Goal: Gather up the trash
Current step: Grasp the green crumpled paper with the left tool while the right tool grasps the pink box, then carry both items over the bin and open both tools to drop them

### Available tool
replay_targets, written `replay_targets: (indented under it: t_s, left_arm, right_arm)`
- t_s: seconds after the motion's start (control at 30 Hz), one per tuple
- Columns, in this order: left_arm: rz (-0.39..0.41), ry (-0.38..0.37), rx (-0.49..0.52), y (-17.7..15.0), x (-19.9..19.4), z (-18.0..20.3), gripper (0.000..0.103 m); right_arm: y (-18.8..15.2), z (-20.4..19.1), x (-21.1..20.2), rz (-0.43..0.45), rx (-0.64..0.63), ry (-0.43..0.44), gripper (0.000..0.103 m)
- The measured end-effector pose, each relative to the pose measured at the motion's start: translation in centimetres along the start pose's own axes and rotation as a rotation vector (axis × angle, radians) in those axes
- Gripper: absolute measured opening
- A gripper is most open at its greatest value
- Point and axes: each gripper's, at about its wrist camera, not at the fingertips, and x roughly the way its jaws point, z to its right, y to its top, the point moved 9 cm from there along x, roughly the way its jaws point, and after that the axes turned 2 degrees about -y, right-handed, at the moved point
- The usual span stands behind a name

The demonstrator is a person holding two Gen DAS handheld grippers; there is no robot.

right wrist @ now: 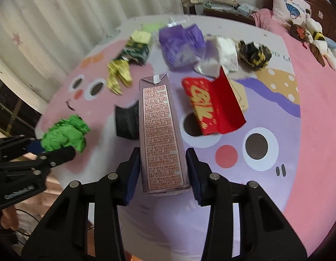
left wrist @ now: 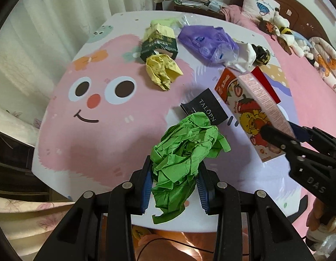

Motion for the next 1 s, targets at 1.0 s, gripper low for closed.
replay_targets:
  t_s: [1.0]
  left_arm:
    - [-0.032,-0.188,0.379,-15.5,-7.0,-12.1,0.036]
  right_arm:
    - [-18.3,-19.1,-11.7,0.088,0.367,-0.196,0.038]
